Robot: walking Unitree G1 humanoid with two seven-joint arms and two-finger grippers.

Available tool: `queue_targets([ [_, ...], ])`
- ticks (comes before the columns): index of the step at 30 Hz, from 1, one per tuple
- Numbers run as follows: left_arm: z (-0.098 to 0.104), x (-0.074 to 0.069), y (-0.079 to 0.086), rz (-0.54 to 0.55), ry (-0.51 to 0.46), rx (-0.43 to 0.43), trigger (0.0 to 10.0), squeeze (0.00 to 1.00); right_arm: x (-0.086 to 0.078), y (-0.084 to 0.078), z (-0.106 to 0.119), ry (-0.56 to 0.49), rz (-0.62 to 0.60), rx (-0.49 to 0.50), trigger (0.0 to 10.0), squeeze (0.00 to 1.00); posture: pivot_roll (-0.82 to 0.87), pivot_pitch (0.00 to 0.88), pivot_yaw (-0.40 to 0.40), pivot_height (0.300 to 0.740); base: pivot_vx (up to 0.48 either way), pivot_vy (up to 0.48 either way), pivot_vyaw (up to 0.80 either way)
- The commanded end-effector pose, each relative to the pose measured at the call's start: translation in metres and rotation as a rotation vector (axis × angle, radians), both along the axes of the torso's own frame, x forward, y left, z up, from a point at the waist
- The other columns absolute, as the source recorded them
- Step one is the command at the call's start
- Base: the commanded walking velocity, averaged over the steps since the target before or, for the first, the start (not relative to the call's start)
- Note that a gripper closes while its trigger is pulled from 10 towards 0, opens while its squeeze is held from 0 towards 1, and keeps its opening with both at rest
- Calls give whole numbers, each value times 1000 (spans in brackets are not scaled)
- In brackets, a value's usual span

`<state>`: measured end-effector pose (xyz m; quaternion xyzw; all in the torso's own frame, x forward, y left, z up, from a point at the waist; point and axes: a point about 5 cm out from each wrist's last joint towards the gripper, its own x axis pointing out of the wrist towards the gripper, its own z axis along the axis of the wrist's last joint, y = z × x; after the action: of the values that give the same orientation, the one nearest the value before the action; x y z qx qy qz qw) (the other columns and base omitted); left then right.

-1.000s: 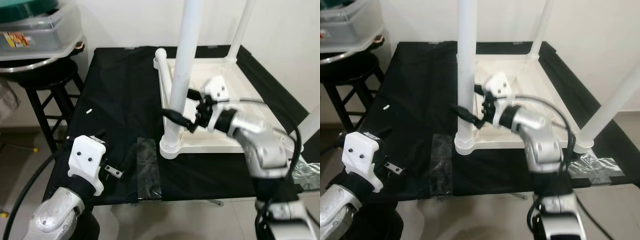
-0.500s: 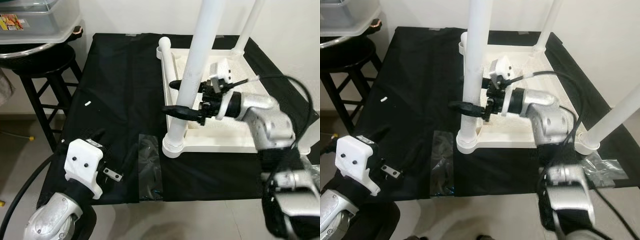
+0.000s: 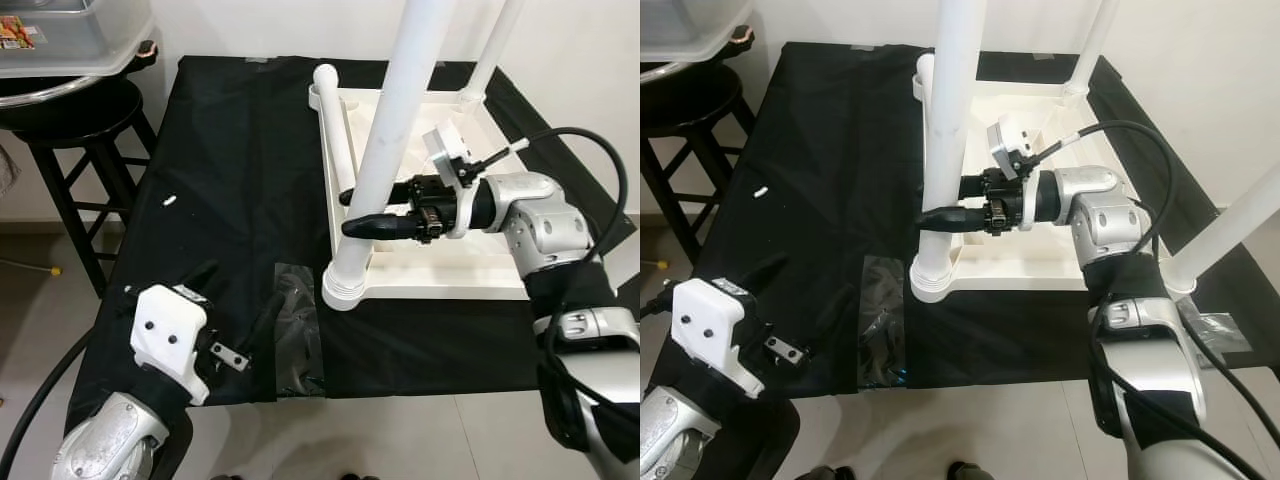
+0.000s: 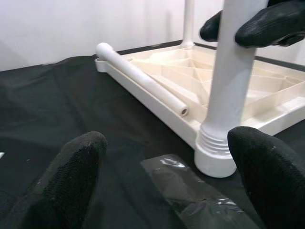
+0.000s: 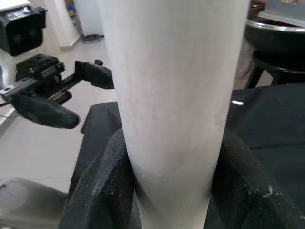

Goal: Building children table

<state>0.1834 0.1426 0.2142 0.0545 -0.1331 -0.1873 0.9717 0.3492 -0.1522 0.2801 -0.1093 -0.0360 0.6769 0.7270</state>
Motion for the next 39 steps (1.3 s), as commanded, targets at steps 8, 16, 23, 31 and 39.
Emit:
queue_targets([
  [8, 2, 1, 1, -11, -20, -22, 10000, 0, -46, 41, -84, 49, -981, 84, 0, 0, -26, 253, -103, 740, 0, 0, 0],
  [16, 2, 8, 1, -29, -26, -17, 10000, 0, -67, 55, -89, 32, -1090, 129, 0, 0, -41, 237, -86, 740, 0, 0, 0],
  [23, 1, 13, 1, -20, -30, -22, 10000, 0, -61, 63, -75, -1, -1051, 141, 10000, 835, -31, 226, -96, 740, 0, 0, 0],
  [31, 1, 14, 0, -20, -33, -25, 10000, 0, -45, 52, -38, 4, -729, 255, 10000, 1000, -20, 228, -105, 740, 0, 0, 0],
  [39, 1, 13, -1, -20, -35, -27, 10000, 0, -30, 37, -12, -134, -503, 184, 10000, 898, 1, 237, -109, 740, 0, 0, 0],
])
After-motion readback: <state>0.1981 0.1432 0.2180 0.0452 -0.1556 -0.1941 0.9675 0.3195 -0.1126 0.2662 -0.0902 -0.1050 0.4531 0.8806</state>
